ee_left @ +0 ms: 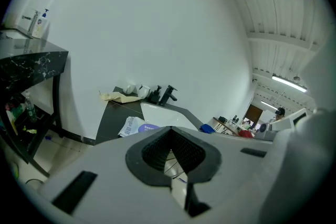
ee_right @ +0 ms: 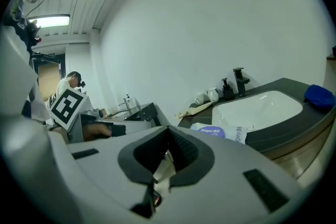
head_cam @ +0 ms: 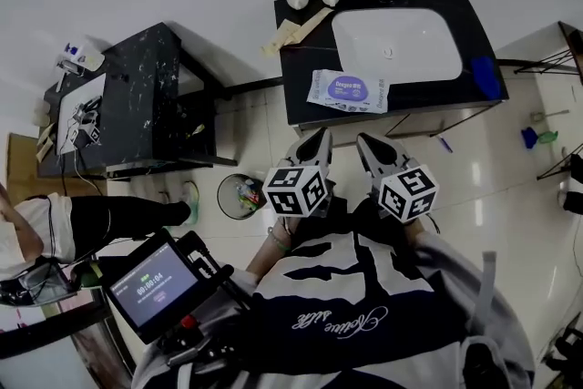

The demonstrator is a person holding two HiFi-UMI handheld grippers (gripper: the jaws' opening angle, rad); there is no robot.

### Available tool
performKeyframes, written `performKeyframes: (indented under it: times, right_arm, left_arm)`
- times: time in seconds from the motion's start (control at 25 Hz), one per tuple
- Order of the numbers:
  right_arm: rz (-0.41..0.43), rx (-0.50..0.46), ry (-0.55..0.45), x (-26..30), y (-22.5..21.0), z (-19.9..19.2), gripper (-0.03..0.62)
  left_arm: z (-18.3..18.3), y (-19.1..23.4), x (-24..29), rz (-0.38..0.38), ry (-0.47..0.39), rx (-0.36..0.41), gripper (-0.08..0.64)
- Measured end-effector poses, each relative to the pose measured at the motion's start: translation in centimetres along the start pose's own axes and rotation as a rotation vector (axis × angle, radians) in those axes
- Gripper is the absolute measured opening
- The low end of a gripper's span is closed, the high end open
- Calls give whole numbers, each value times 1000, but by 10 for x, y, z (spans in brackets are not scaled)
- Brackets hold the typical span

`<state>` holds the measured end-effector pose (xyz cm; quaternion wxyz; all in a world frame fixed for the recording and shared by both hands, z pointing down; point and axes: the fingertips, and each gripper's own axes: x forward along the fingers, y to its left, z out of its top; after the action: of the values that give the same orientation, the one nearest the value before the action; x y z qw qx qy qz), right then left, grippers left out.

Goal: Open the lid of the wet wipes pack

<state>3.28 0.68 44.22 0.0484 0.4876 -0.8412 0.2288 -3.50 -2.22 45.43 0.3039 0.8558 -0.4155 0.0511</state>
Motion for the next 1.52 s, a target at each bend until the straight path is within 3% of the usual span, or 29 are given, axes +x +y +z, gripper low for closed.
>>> performKeyframes:
  times: [0.36,0.56,0.72,1.12,1.2,1.28,1.52]
  right_arm:
    - [-47,31,33,21,-36,2,-2]
    - [0,19,93,46,-55,5,-2]
    - [48,-2,168,71,-73,3,-2]
    - [117,-213,309,107,-100,-16,-2]
    - [137,-264,354,115,-103,-23,-2]
    - [162,-312,430,123,-107,-32,46]
    - [256,-503,560,134,-104,-49,48]
  left_arm:
    - [-8,24,41,0,70,-32,-2]
    - [-4,40,66,45,94,-44,-2]
    - [-3,58,94,94,106,-96,-2]
    - [-38,91,133,181,224,-155,-2]
    - [-47,95,138,188,250,-158,-2]
    - [-54,97,144,196,278,-147,-2]
    - [-62,100,151,206,309,-163,-2]
